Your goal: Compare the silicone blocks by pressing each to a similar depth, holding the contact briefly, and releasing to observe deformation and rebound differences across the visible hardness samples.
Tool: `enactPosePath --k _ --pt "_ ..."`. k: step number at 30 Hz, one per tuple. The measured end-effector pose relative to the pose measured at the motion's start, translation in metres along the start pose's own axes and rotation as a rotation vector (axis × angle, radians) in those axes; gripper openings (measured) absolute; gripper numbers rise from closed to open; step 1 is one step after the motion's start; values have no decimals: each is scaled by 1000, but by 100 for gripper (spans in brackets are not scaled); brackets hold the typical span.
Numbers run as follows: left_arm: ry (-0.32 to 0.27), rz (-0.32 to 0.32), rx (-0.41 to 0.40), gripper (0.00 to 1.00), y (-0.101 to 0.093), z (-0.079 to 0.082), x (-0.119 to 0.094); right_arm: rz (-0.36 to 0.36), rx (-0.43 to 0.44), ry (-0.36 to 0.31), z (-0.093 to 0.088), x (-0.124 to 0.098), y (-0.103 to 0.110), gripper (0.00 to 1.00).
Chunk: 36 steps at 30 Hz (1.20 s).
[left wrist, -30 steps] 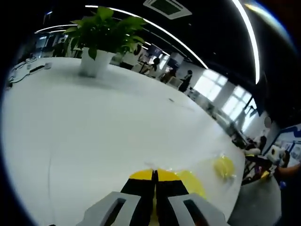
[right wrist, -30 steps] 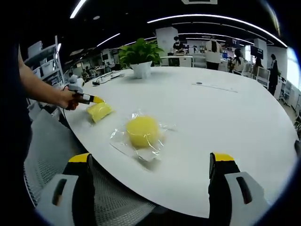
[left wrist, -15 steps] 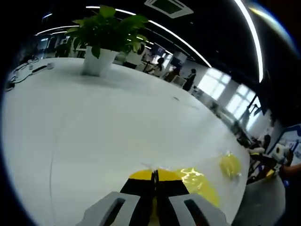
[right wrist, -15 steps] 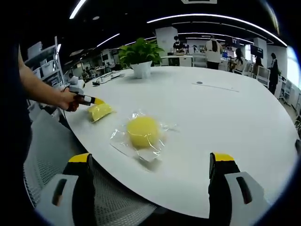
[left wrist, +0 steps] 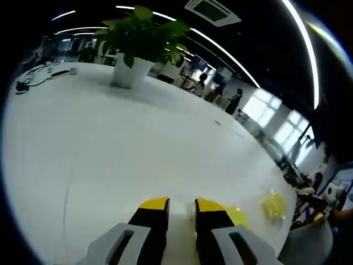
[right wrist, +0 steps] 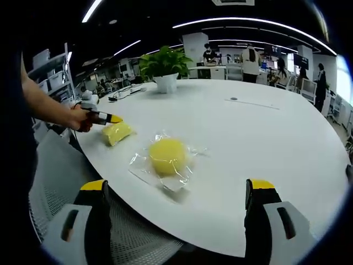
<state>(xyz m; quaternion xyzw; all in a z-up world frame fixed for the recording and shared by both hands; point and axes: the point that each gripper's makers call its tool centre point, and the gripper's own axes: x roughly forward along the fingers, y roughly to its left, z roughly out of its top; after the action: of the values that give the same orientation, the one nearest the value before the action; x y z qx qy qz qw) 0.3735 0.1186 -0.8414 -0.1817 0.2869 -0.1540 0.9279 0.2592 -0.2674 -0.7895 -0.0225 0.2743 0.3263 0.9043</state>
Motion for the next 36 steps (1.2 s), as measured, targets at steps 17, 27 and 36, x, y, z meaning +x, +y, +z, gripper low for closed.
enactPosePath --k 17,27,36 --pt "-111 -79 161 97 -25 47 -25 13 -14 -24 13 3 0 96" --pt "-140 -104 257 100 -40 64 -77 20 -8 -20 19 5 -2 96" --pt "-114 -117 365 100 -60 46 -107 18 12 -28 28 1 -10 96"
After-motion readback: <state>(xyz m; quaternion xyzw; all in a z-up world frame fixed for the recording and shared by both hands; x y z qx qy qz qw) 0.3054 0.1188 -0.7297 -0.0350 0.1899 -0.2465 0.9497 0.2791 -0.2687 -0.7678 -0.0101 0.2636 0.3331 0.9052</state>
